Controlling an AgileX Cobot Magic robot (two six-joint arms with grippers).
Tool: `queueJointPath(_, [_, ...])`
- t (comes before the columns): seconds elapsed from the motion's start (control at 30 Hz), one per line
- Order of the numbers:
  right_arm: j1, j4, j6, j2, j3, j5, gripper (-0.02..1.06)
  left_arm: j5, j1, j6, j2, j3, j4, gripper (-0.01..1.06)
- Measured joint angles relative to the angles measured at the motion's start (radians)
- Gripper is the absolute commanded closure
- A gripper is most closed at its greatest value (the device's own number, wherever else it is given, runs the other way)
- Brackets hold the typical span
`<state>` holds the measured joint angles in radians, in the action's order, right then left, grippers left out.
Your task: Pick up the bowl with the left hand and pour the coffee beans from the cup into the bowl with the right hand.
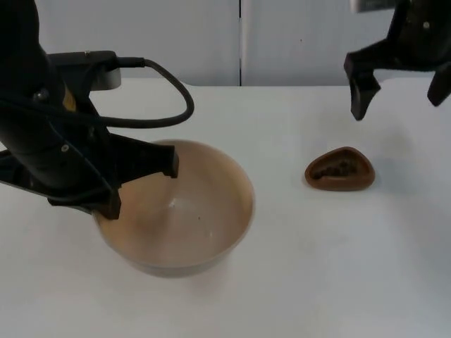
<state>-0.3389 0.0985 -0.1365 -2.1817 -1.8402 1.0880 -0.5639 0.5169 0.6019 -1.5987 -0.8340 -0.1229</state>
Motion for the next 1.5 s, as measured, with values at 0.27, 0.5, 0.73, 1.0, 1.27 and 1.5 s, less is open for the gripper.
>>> queueJointPath(0.27, [0.013,0.000,0.000,-0.069,0.000,-0.063,0.01,0.000,0.000,0.000,0.000,0.000,-0.008,1.05])
queueJointPath(0.5, [0.013,-0.002,0.000,-0.121,0.000,-0.098,0.05,0.000,0.000,0.000,0.000,0.000,-0.012,1.05])
queueJointPath(0.73, [0.013,-0.019,0.001,-0.186,0.000,-0.140,0.11,0.003,0.000,0.000,0.000,0.000,-0.012,1.05])
queueJointPath(1.0, [0.013,-0.019,0.003,-0.213,0.000,-0.149,0.20,0.007,0.000,0.000,0.000,0.000,-0.012,1.05])
queueJointPath(1.27, [0.013,-0.027,0.003,-0.219,-0.001,-0.149,0.30,0.007,0.000,0.000,0.000,0.000,-0.012,1.05])
queueJointPath(1.5, [0.013,-0.043,0.003,-0.221,-0.002,-0.157,0.60,0.007,0.000,0.000,0.000,0.000,-0.012,1.05])
